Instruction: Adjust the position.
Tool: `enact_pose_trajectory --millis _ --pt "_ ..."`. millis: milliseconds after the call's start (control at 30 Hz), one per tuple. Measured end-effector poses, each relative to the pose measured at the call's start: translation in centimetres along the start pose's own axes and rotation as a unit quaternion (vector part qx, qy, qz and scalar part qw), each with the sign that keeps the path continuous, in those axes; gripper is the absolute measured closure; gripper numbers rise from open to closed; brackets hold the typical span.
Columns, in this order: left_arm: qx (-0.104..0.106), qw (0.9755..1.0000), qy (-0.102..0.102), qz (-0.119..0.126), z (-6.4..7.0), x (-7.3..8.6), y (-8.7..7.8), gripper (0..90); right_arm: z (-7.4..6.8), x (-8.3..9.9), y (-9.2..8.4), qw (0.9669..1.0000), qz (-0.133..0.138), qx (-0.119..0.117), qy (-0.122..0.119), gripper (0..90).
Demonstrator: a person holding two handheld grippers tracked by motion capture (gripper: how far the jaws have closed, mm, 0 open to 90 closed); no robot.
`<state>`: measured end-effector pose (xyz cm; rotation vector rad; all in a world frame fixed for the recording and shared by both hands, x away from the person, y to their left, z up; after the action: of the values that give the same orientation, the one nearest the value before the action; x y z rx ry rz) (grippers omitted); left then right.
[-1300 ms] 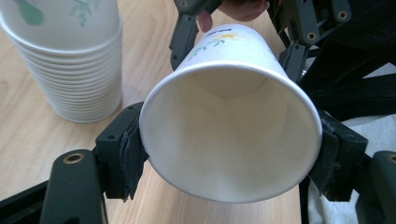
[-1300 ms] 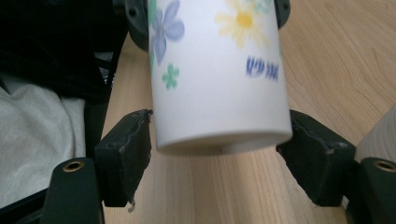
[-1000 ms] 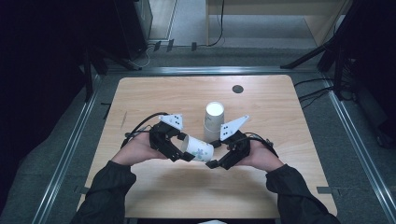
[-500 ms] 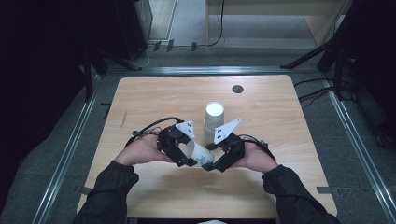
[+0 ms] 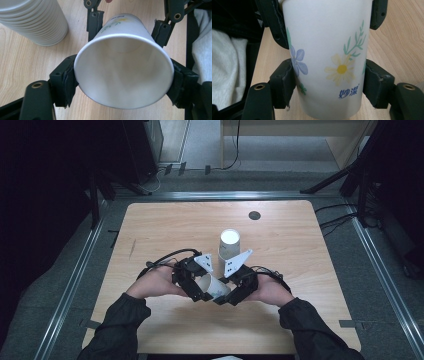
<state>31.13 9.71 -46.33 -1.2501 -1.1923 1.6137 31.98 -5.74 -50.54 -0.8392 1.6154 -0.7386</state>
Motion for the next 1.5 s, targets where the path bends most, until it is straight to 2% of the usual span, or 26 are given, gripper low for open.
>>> enact_pose_trajectory --millis 67,167,300,400,533,600,700,833,933,1033,1133,1267,1300,1367,1467,1500 --pt "-0.007 1.0 -0.003 0.006 0.0 0.1 -0.1 11.0 0.0 0.0 -0.2 1.0 0.005 0.003 -0.001 33.3" --pt "0.003 0.9996 -0.015 0.024 -0.3 0.3 -0.2 6.2 0.1 0.1 -0.7 0.9999 0.013 0.007 0.003 33.3" --pt "0.015 0.9984 -0.025 0.048 -0.7 0.8 -0.6 6.2 0.3 0.3 -1.3 0.9996 0.024 0.01 0.007 33.3" --pt "0.016 0.9976 -0.032 0.06 -0.8 1.2 -0.8 6.2 0.4 0.5 -1.8 0.9993 0.033 0.013 0.009 33.3" --pt "0.031 0.9947 -0.042 0.089 -1.0 1.7 -0.9 6.3 0.4 0.7 -2.4 0.9989 0.041 0.013 0.016 33.3" --pt "0.03 0.994 -0.047 0.094 -1.0 1.9 -0.9 6.3 0.5 0.8 -2.6 0.9987 0.047 0.015 0.016 33.3" --pt "0.041 0.9911 -0.056 0.114 -0.9 2.0 -0.8 6.3 0.5 0.9 -2.9 0.9984 0.052 0.015 0.018 33.3" --pt "0.044 0.9879 -0.067 0.133 -0.9 2.2 -0.7 6.2 0.5 1.0 -3.2 0.998 0.059 0.014 0.02 33.3" --pt "0.054 0.9842 -0.075 0.152 -0.9 2.2 -0.6 6.3 0.5 1.0 -3.3 0.9977 0.063 0.014 0.021 33.2" --pt "0.059 0.9822 -0.078 0.16 -0.9 2.0 -0.5 6.3 0.6 1.0 -3.3 0.9975 0.067 0.011 0.02 33.2" --pt "0.065 0.9786 -0.084 0.176 -0.9 1.7 -0.4 6.3 0.5 1.0 -3.2 0.9977 0.064 0.008 0.019 33.2" --pt "0.067 0.976 -0.088 0.187 -0.8 1.2 -0.3 7.1 0.5 0.8 -3.0 0.9976 0.066 0.005 0.018 33.2" --pt "0.067 0.9755 -0.089 0.19 -0.8 1.2 -0.2 7.5 0.5 0.8 -2.9 0.9976 0.067 0.003 0.018 33.2" --pt "0.072 0.9727 -0.092 0.201 -0.8 1.1 -0.2 13.0 0.4 0.8 -2.8 0.9976 0.067 0.003 0.018 33.1" --pt "0.072 0.9709 -0.094 0.208 -0.8 1.0 -0.3 13.8 0.4 0.8 -2.8 0.9977 0.066 0.0 0.019 33.1" --pt "0.07 0.9715 -0.093 0.207 -0.8 1.0 -0.3 14.2 0.4 0.7 -2.8 0.9976 0.067 0.0 0.02 33.1"
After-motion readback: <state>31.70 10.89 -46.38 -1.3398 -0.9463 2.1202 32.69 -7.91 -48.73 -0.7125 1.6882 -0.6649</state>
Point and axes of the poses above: each handheld gripper's, and its own axes: y roughly forward along the jaws, x roughly out of its underside, z roughly to its right, the point moved 3 cm from there along y, roughly forward along the jaws, and after that the axes turned 14 degrees about -z, right-handed, at the moved point
